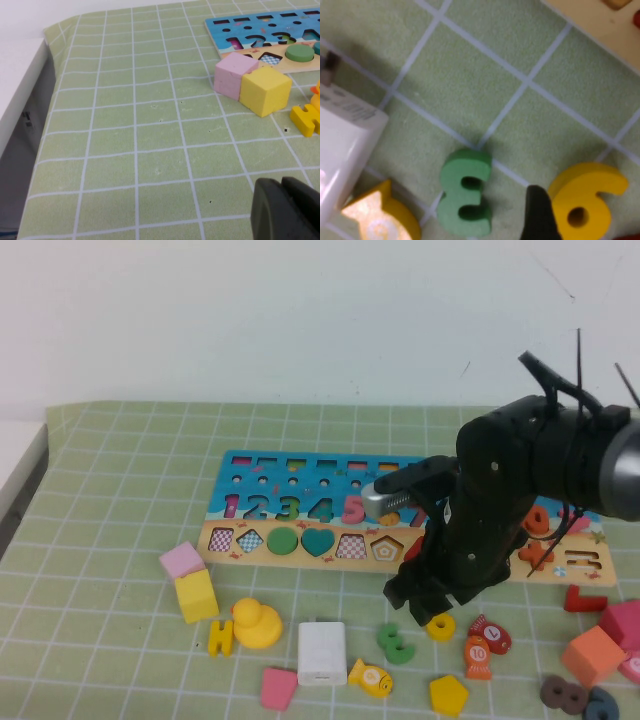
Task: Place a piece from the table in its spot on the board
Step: Pick up the "number 6"
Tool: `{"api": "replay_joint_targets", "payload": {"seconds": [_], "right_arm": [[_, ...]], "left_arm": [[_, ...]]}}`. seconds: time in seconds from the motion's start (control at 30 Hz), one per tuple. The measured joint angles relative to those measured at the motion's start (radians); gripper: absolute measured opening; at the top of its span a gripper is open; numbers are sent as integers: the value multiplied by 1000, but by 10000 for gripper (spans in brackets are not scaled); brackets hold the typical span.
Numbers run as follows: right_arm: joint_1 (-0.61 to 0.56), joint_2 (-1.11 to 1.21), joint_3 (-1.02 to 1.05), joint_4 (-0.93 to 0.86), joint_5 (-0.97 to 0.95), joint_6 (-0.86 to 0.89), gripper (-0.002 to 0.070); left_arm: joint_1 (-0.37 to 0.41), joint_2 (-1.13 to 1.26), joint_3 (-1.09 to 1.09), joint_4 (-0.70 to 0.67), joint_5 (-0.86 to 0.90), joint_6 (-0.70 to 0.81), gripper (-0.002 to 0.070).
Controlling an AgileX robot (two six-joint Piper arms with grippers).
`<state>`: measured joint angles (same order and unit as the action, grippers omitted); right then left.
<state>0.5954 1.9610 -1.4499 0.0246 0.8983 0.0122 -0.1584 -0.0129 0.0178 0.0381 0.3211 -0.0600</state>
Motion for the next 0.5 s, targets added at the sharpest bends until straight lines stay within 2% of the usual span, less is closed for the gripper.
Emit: {"api": "replay_joint_targets", "payload": {"seconds": [0.3, 0.5], "right_arm": [[0, 53, 0, -3, -9, 4, 416], [0, 58, 0, 0, -9, 8, 325]], "left_arm": [[0, 0, 0, 0, 0, 0, -2], [0, 0, 0, 0, 0, 0, -2]]}}
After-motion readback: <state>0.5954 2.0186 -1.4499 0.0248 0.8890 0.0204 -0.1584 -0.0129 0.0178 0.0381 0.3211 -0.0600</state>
